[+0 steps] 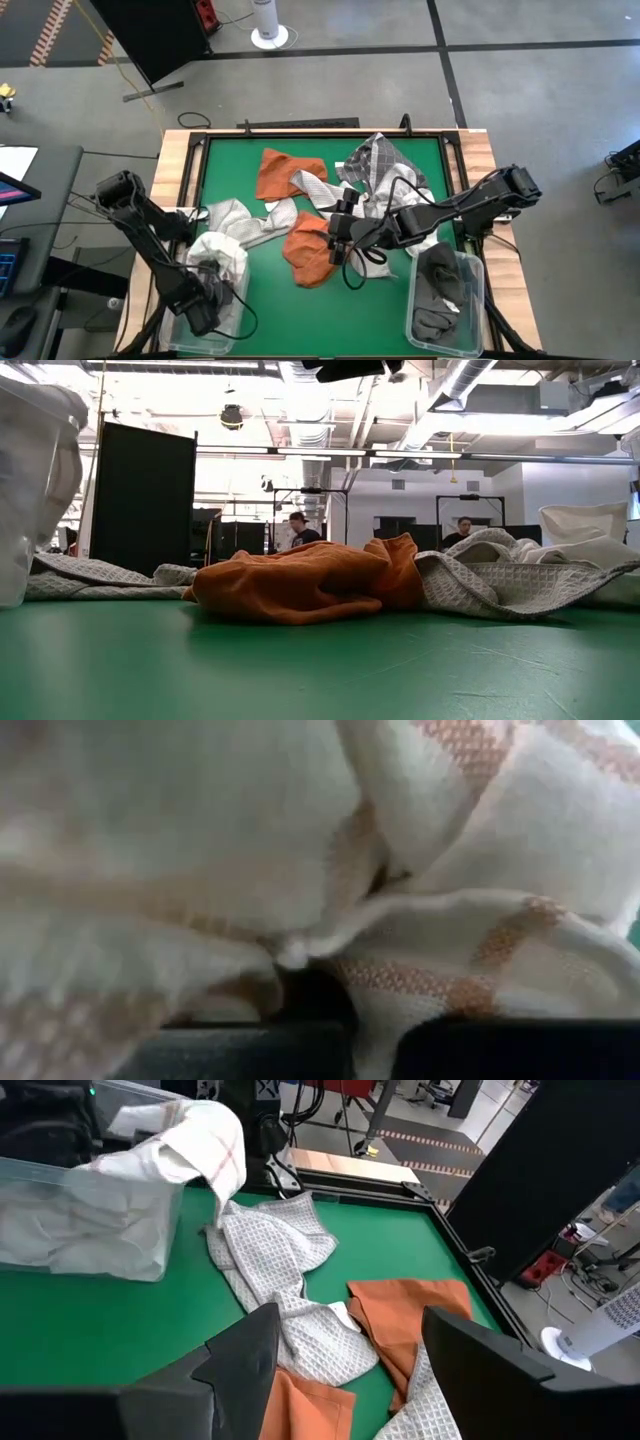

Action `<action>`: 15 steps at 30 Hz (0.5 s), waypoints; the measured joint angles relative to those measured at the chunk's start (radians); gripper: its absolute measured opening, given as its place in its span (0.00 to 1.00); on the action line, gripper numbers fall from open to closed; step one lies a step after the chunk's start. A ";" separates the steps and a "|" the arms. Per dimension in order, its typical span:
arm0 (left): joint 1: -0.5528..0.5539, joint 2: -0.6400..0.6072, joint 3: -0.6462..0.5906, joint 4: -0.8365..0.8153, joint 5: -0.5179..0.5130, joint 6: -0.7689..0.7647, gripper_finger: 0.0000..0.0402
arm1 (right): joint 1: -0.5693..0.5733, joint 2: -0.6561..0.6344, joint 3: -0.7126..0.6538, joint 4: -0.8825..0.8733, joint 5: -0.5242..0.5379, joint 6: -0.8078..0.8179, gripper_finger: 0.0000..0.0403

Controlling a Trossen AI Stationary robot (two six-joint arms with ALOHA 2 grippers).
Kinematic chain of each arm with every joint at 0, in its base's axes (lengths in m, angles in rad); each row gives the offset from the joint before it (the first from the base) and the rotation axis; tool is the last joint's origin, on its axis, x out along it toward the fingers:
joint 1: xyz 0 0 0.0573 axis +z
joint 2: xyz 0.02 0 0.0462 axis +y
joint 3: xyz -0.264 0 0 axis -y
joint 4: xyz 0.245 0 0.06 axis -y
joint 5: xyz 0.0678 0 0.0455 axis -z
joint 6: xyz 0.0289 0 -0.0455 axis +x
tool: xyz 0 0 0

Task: Sort towels by color in basket
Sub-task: Put the white squared towel into the left transparent bin

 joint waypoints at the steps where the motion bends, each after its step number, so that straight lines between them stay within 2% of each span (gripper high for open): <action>1: 0.000 0.000 -0.019 0.027 0.004 0.000 0.01 | 0.000 0.000 0.000 0.000 0.000 0.000 0.70; 6: 0.011 -0.006 -0.101 0.141 0.025 0.005 0.01 | 0.004 0.000 0.000 0.008 0.000 -0.003 0.70; 9: 0.020 -0.004 -0.104 0.145 0.031 -0.007 0.01 | 0.005 0.000 0.000 0.013 0.000 -0.003 0.70; 12: 0.027 -0.004 -0.083 0.117 0.036 -0.035 0.06 | 0.004 0.000 0.000 0.016 0.000 -0.003 0.70; 15: 0.029 -0.001 -0.055 0.080 0.022 -0.029 0.15 | 0.004 0.000 0.000 0.025 0.000 -0.003 0.70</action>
